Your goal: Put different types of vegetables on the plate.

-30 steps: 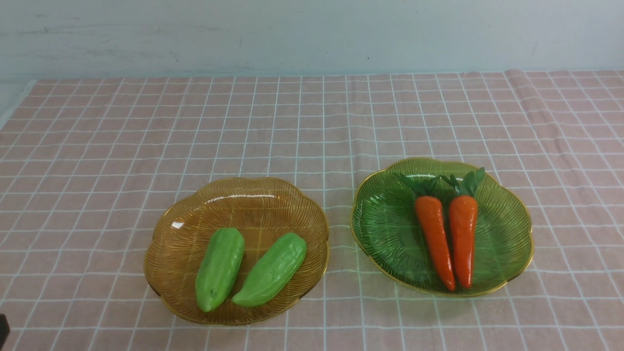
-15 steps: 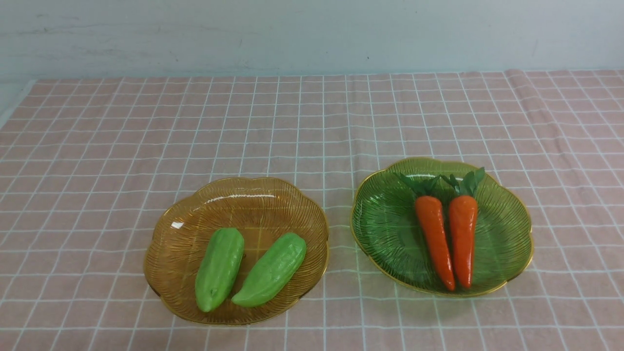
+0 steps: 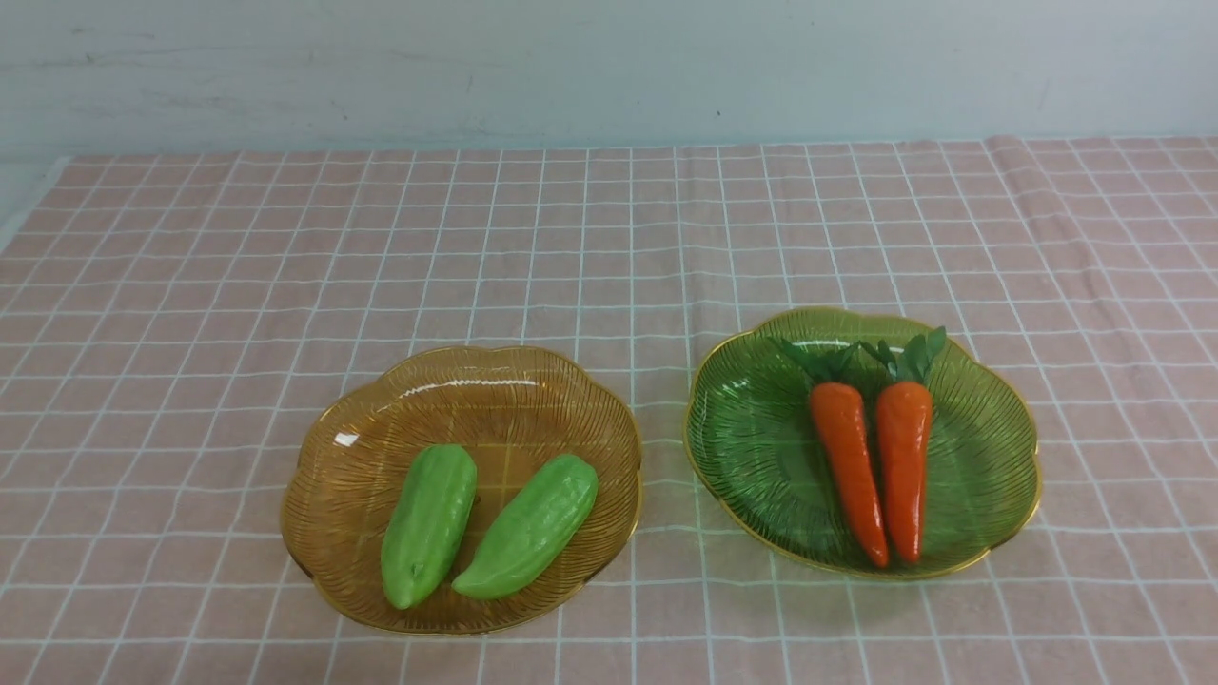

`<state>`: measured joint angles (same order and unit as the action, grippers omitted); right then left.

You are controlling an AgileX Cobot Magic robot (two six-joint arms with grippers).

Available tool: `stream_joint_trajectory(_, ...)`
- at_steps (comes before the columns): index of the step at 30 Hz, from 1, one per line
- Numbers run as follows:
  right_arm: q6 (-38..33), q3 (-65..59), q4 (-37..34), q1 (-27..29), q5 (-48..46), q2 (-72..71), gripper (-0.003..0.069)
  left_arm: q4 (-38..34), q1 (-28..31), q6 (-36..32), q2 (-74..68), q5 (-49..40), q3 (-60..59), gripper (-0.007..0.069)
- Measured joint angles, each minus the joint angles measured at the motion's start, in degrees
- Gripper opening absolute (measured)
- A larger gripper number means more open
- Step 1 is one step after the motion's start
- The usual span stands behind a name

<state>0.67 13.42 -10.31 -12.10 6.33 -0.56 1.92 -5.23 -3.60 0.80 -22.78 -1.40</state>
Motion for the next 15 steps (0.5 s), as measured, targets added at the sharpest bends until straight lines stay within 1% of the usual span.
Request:
stream_joint_trajectory(3, 0.00, 0.00, 0.00, 0.00, 0.00, 0.00, -0.0015, -0.05, 0.00, 0.00, 0.00, 0.00, 0.00, -0.0003)
stream_joint_trajectory(5, -1.48, 0.00, 0.29, 0.00, 0.00, 0.00, -0.0015, -0.05, 0.00, 0.00, 0.00, 0.00, 0.00, -0.0003)
stream_joint_trajectory(8, -6.61, -0.85, 2.71, 0.37, -1.14, 0.00, -0.0015, -0.05, 0.00, 0.00, 0.00, 0.00, 0.00, -0.0003)
stream_joint_trajectory(10, -9.19, -2.98, 4.47, 2.04, -3.54, 0.00, -0.0015, -0.05, 0.00, 0.00, 0.00, 0.00, 0.00, -0.0003)
stream_joint_trajectory(12, -10.51, -6.81, 5.27, 5.20, -6.33, 0.00, -0.0015, -0.05, 0.00, 0.00, 0.00, 0.00, 0.00, -0.0003)
stream_joint_trajectory(15, -10.57, -12.95, 5.60, 9.30, -10.09, 0.00, -0.0015, -0.05, 0.00, 0.00, 0.00, 0.00, 0.00, -0.0003)
